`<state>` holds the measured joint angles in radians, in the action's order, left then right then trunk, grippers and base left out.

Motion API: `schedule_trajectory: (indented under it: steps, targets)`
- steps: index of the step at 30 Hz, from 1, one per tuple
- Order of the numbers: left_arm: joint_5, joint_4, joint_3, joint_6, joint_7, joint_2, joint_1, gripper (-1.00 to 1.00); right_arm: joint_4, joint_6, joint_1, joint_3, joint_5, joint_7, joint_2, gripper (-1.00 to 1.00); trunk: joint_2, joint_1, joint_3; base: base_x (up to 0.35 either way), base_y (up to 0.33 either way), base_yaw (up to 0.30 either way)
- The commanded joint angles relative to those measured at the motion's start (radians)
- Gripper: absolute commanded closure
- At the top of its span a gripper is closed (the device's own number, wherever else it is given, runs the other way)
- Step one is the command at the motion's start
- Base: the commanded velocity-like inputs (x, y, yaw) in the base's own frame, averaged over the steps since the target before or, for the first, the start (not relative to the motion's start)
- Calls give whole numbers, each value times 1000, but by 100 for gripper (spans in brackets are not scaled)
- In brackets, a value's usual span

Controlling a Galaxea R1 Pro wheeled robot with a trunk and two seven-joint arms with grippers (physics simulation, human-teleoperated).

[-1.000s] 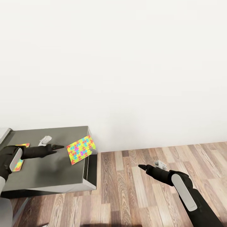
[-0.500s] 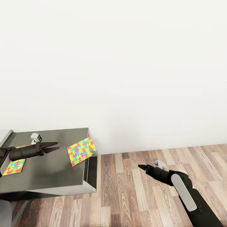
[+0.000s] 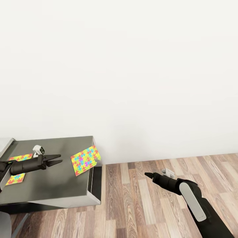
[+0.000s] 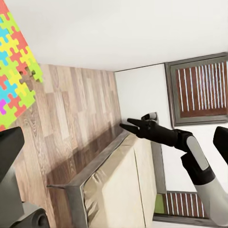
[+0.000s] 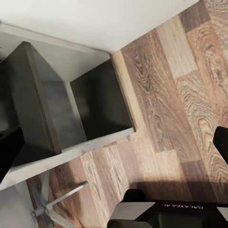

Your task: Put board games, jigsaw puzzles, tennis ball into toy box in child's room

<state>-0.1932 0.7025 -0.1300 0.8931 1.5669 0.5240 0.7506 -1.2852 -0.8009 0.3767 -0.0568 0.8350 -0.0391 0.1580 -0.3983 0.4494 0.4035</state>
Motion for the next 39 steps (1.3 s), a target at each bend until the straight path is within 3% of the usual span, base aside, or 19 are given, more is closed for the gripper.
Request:
schedule_trajectory:
  steps: [1, 39]
  targets:
    - [1, 0, 1, 11, 4, 0, 0, -100, -1, -2, 1, -1, 4, -4, 1, -100, -2, 1, 0, 0, 0, 0]
    - [2, -1, 2, 7, 4, -5, -4, -100, 6, 8, -11, 5, 2, -5, 2, -100, -2, 1, -62, 0, 0, 0]
